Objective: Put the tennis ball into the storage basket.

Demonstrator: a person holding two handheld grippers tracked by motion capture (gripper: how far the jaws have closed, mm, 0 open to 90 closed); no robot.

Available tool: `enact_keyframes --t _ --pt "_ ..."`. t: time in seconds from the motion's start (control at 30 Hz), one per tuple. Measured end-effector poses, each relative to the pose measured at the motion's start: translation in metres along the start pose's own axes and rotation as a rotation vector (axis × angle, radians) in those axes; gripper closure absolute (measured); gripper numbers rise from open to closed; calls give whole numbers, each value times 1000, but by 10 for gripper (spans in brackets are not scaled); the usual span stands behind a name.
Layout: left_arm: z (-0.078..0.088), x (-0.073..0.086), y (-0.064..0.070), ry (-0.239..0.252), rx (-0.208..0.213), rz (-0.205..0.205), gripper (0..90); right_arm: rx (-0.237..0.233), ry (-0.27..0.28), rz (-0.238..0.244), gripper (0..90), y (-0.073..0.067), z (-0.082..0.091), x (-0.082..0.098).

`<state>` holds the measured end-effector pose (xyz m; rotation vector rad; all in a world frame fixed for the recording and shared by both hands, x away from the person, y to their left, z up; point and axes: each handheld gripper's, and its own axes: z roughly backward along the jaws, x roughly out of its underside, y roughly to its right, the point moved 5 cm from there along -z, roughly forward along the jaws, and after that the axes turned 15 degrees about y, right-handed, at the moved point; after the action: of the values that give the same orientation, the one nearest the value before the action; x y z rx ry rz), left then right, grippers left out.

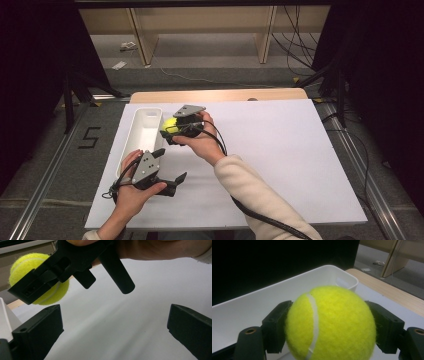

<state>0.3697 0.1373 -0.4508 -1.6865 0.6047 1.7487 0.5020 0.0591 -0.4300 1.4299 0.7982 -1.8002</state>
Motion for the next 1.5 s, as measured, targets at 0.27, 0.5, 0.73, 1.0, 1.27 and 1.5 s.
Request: enact_keyframes --t 0.27,0.5,0.73,1.0,1.27,1.5 --pt "0 0 0 -1 1 0 0 -2 -3 1 262 -1 -2 0" --pt "0 0 0 -2 2 -2 0 -3 -3 5 262 -1 -4 -1" --pt "0 0 0 -2 1 -4 0 -6 -7 9 262 -2 -5 -1" --pt "0 1 0 -4 1 -3 0 -8 -9 10 262 -3 -7 -1" --pt "0 1 0 -4 1 -5 0 -11 -11 7 262 -4 -9 -1" --pt "0 1 0 -7 1 -6 0 -13 -16 10 261 -3 -10 -2"
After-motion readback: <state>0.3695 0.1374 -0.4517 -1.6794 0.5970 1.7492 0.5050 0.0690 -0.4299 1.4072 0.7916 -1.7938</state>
